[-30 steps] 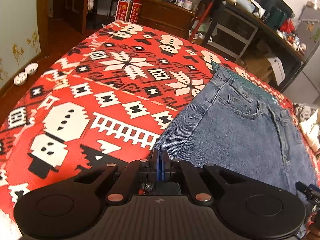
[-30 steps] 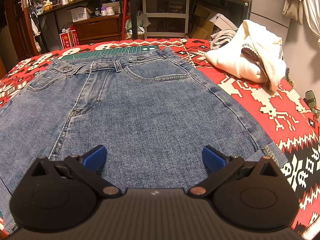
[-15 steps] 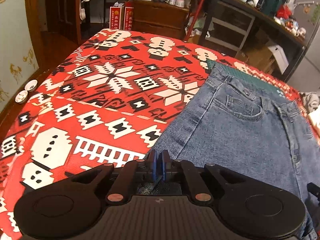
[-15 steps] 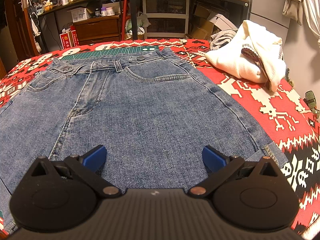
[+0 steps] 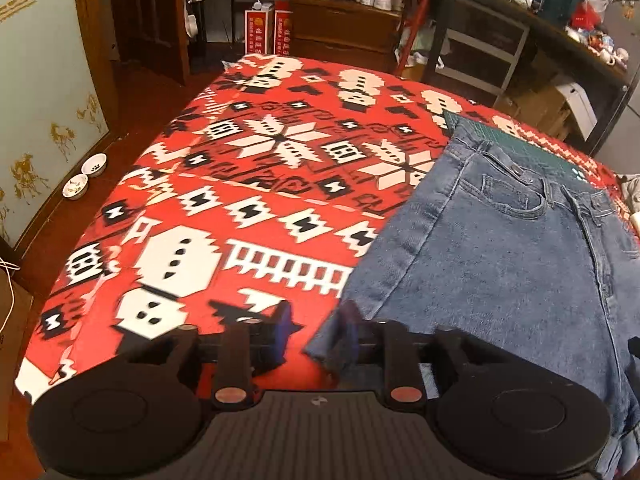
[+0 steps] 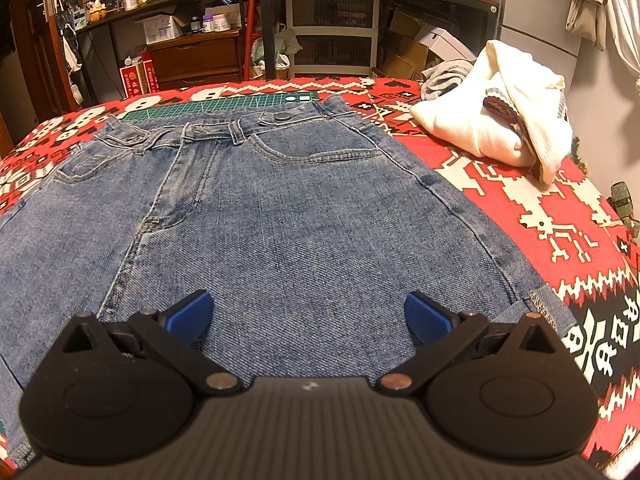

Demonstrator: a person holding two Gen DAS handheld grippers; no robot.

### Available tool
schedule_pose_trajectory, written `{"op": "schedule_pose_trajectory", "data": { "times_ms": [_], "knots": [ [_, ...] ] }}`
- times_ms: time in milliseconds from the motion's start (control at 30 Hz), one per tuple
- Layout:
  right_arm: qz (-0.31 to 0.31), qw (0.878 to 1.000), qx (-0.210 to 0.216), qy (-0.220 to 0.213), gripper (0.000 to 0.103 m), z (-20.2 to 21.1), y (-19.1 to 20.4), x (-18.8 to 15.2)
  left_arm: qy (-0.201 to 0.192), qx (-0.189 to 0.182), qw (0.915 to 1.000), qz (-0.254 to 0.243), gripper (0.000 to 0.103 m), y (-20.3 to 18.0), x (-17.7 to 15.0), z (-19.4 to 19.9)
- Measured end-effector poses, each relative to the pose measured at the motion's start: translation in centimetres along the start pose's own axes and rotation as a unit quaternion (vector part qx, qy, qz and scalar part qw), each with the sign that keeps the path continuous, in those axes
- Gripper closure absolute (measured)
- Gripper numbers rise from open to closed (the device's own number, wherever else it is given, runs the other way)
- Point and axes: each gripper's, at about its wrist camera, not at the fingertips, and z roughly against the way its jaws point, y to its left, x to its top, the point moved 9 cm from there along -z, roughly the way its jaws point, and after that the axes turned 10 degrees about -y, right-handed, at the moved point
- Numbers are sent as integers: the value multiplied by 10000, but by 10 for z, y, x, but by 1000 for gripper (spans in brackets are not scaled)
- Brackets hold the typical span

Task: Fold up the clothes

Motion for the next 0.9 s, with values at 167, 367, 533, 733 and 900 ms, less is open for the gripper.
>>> {"op": "schedule_pose_trajectory", "data": {
  "times_ms": [167, 367, 533, 733, 900],
  "knots": [
    [2, 10000, -5, 0, 0, 0, 1, 0, 60, -365, 9988, 320, 71, 5, -7, -3],
    [-3, 10000, -6, 6, 0, -1, 0, 1, 113, -581, 9982, 83, 87, -10, -7, -5],
    [3, 10000, 0, 0, 0, 0, 0, 1, -23, -143, 9978, -654, 95, -25, -4, 7],
    [6, 10000, 4, -1, 0, 0, 0, 1, 42, 174, 9962, -853, 94, -24, -7, 3],
    [7, 10000, 16, 6, 0, -1, -1, 0, 114, 488, 9959, -747, 92, -11, -4, -1]
  ]
}}
